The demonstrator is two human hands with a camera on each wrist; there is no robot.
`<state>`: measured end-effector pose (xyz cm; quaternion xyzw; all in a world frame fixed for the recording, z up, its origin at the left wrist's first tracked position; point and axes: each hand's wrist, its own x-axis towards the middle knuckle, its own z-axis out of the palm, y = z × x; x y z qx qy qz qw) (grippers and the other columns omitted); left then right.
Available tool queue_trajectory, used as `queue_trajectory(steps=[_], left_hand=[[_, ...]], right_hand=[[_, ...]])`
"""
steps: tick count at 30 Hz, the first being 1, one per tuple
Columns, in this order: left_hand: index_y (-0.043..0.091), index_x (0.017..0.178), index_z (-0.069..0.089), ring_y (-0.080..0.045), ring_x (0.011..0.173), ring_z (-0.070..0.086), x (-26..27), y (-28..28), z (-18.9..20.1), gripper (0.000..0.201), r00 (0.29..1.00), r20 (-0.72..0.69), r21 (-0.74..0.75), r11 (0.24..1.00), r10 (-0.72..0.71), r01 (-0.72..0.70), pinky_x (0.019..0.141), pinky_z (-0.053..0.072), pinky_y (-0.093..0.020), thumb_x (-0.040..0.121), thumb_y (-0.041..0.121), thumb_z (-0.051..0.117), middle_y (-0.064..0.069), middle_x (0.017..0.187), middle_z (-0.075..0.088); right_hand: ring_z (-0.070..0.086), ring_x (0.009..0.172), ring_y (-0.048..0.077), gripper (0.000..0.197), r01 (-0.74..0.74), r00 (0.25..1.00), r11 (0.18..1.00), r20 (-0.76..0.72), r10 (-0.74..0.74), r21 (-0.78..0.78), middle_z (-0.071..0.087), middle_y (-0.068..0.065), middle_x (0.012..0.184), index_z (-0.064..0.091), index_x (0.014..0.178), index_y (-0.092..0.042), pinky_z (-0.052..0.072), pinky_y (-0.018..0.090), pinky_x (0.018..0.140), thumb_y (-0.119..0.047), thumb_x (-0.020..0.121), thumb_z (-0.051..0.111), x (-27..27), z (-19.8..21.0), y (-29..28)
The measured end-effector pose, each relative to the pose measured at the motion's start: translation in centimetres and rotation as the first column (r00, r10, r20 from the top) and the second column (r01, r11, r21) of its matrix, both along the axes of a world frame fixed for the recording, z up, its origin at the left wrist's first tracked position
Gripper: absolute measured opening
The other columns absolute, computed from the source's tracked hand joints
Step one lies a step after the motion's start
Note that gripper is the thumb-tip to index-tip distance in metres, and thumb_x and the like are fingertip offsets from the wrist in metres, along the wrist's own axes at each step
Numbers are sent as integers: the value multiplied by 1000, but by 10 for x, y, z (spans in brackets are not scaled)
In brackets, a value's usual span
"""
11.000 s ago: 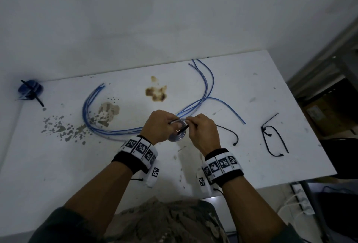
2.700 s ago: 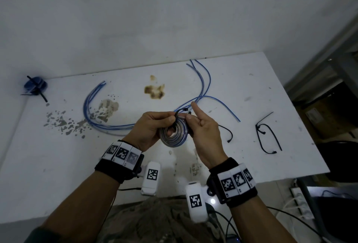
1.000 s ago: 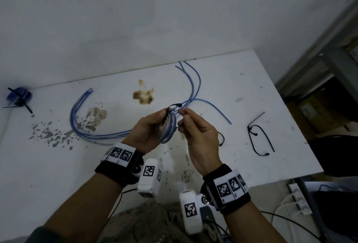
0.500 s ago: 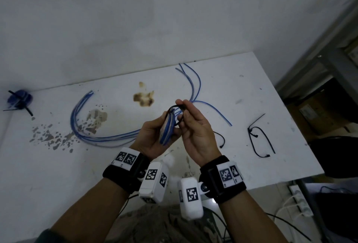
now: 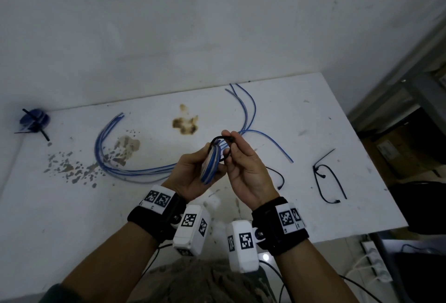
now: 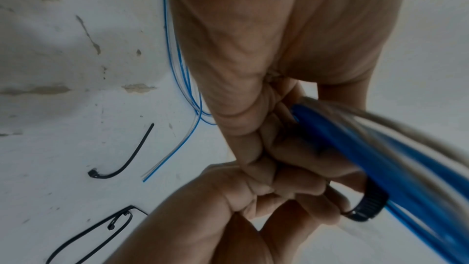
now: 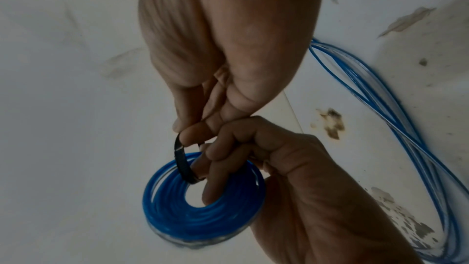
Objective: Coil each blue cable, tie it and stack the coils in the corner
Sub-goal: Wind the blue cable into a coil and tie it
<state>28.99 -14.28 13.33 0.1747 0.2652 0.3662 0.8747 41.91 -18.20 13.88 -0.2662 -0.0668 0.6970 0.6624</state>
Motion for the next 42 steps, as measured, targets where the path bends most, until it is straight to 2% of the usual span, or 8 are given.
queue_trajectory(steps=[3,7,12,19,24,28,37,42], left_hand=[[6,81,79,-14,63,69,0,-1,2,39,999,16,-17,999,28,-28,59,55,-21,48,19,95,-6,72,72],[6,85,79,-15,67,70,-1,-2,2,29,999,35,-45,999,3,-1,63,56,-22,60,19,87,-6,76,74],[6,77,79,-13,60,68,-1,-5,5,26,999,26,-57,998,20,-19,58,55,-22,55,19,83,-5,70,72],[6,81,79,-18,62,69,-12,-5,2,50,1000,-21,-101,995,23,-25,56,56,-26,38,18,101,-8,75,72],[5,84,79,-17,64,69,-18,-7,0,46,1000,6,-104,994,22,-21,59,56,-24,45,19,99,-8,78,73],[5,84,79,-17,68,70,-21,-7,-1,48,999,-9,-93,995,32,-32,60,56,-24,44,20,99,-8,81,74],[5,86,78,-19,66,69,-27,-5,-10,51,996,-67,-124,990,54,-62,59,57,-29,42,19,100,-10,79,72],[4,100,77,-17,76,70,-33,2,-3,52,958,-286,40,998,-31,44,70,57,-25,58,29,92,-10,91,74]], right_hand=[[66,71,7,31,-6,1000,1000,16,6,-1,75,2,105,81,91,-15,54,14,66,-2,81,54,-1,0,-1],[66,69,7,35,-23,999,1000,27,23,-1,74,1,107,79,96,-14,55,15,65,2,87,50,-1,-1,-2],[66,69,7,32,-36,999,999,32,36,-17,74,0,108,65,112,-7,55,15,65,1,84,52,-2,-3,-1],[67,71,9,36,-81,997,997,-8,81,4,74,2,110,80,95,-14,56,16,66,3,80,52,-10,-6,-1],[68,70,9,34,-87,996,996,-14,87,-19,74,3,108,78,97,-12,56,15,64,3,81,52,-15,-8,1],[66,72,7,31,-89,996,995,-6,89,-40,74,1,107,65,110,-7,55,14,65,-1,81,54,-19,-11,2],[68,73,10,23,-52,997,997,59,55,-55,74,8,102,66,100,-3,55,14,64,-1,79,59,-20,-17,1],[71,77,14,24,31,994,997,109,-24,-66,75,10,89,62,101,1,56,20,70,-1,77,60,-21,-31,-1]])
